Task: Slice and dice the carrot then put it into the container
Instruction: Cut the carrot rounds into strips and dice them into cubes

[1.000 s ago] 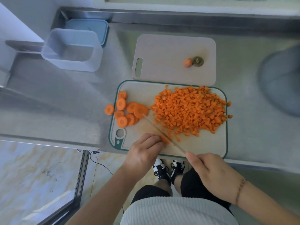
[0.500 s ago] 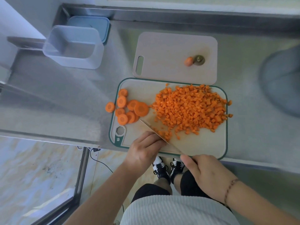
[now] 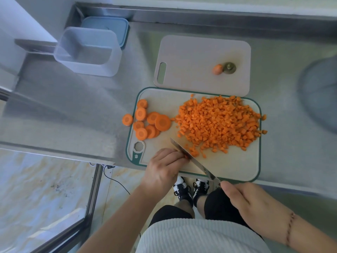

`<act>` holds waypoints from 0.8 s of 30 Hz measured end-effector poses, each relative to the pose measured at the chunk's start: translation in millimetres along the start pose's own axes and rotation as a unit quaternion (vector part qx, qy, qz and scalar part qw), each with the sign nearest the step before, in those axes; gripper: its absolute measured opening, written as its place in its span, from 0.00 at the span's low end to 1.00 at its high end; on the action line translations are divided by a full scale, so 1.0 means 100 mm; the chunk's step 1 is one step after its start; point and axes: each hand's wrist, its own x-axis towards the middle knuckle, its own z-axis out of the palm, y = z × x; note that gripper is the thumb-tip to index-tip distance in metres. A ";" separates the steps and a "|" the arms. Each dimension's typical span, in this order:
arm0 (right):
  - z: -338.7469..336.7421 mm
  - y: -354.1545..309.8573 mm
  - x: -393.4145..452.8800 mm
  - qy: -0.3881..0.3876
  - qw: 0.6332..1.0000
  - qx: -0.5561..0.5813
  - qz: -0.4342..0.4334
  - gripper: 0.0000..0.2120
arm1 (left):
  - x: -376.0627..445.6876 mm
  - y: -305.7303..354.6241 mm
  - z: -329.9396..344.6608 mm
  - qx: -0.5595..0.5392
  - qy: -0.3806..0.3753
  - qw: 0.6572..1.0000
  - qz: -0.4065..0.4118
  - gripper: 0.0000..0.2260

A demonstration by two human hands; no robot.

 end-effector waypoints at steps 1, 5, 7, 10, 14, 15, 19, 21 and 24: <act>0.01 0.00 0.02 -0.004 1.000 -0.009 0.005 0.25 | 0.00 0.00 0.00 0.000 0.001 1.000 -0.001 0.14; 0.12 -0.01 0.20 -0.008 0.999 -0.048 0.003 0.29 | 0.01 0.00 0.01 -0.009 0.004 1.000 -0.002 0.13; 0.15 -0.08 0.30 -0.003 0.999 -0.051 -0.010 0.29 | 0.01 0.00 0.01 -0.014 0.009 1.000 -0.002 0.11; 0.13 -0.13 0.37 0.010 0.999 -0.030 -0.018 0.29 | 0.00 -0.01 -0.01 -0.017 0.011 1.000 -0.009 0.08; 0.07 -0.03 0.22 0.024 0.999 -0.015 -0.029 0.30 | -0.01 -0.01 -0.02 -0.022 0.012 1.000 -0.009 0.09; 0.07 -0.01 0.17 0.023 0.999 -0.013 -0.030 0.30 | -0.02 -0.01 -0.02 -0.021 0.014 1.000 -0.008 0.09; 0.09 0.00 0.06 0.017 0.999 -0.020 -0.018 0.27 | -0.04 -0.03 -0.02 -0.023 0.022 0.999 -0.005 0.09; 0.11 0.01 0.06 0.014 1.000 -0.020 -0.013 0.26 | -0.03 -0.03 -0.02 -0.023 0.024 0.999 -0.004 0.09; 0.15 0.04 0.09 0.007 0.999 -0.036 -0.012 0.28 | -0.02 -0.03 0.00 -0.022 0.031 0.999 -0.007 0.09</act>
